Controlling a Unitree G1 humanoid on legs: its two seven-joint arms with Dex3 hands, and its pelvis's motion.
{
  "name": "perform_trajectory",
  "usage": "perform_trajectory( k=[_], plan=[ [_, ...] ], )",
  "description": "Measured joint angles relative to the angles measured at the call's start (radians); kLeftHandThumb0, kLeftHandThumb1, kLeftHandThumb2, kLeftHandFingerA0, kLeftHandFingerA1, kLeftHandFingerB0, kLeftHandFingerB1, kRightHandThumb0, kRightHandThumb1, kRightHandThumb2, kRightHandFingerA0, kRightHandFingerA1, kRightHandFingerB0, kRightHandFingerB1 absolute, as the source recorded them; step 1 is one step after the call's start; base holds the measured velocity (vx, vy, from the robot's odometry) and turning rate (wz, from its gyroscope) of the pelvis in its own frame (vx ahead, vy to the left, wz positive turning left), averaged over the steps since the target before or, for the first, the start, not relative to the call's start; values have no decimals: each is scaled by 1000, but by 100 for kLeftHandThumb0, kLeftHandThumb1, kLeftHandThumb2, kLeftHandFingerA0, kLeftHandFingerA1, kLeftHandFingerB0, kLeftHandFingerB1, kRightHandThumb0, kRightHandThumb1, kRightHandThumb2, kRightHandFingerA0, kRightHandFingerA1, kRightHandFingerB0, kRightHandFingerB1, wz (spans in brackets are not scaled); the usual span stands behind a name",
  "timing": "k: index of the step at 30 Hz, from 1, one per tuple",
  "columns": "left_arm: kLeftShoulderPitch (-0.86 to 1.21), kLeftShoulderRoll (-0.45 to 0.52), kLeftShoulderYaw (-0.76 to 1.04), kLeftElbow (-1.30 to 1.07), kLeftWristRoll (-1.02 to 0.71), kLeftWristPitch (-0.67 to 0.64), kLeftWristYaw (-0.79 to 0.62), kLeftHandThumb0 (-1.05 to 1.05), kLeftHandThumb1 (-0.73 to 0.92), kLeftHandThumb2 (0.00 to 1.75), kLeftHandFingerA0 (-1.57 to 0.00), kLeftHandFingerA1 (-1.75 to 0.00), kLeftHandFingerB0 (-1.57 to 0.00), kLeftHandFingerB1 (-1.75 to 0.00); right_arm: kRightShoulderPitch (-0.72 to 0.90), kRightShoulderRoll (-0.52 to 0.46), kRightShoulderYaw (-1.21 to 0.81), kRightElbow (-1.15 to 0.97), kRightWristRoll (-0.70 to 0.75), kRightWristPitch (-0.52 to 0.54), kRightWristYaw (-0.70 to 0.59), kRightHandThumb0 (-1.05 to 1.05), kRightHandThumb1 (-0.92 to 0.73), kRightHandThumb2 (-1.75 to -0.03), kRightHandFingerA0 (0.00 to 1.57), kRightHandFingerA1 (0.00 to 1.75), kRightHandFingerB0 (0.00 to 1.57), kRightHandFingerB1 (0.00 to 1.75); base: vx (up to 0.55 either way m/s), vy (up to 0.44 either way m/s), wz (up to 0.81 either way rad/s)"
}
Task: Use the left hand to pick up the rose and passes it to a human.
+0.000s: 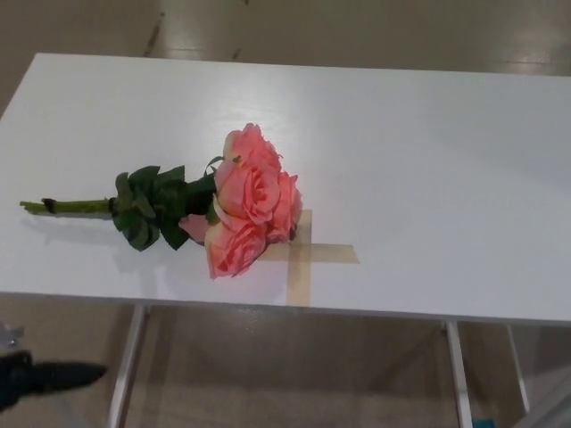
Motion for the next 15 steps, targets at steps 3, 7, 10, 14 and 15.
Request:
perform_trajectory(
  k=[3, 7, 10, 14, 15],
  plan=[
    [-152, 2, 9, -44, -21, 13, 19, -29, 20, 82, -8, -51, -6, -48, -6, 0, 0, -1, 0, 0, 6, -38, -71, -62, 63, 41, 51, 37, 0, 0, 0],
    [-298, -1, 9, -64, 2, 40, 56, -64, 46, 55, -19, -30, -22, -29, -6, -1, -1, 0, 0, -1, 13, -38, -71, -62, 66, 42, 51, 37, 0, 0, 0],
    [-397, -10, -9, -61, 60, 54, 87, -64, 46, 55, -17, -28, -21, -29, -6, -1, -1, 0, 0, -1, 18, -37, -71, -62, 67, 42, 52, 38, 0, 0, 0],
    [-501, -11, -47, -31, 123, 73, 113, -33, 19, 82, 0, -48, 0, -46, -9, -1, 0, -1, 0, -1, 23, -37, -71, -62, 67, 42, 52, 38, 0, 0, 0],
    [-531, -11, -61, -15, 143, 78, 120, -33, 19, 82, 0, -48, 0, -46, -10, -1, 0, -1, 0, -1, 24, -37, -71, -62, 67, 42, 52, 38, 0, 0, 0]
  ],
)
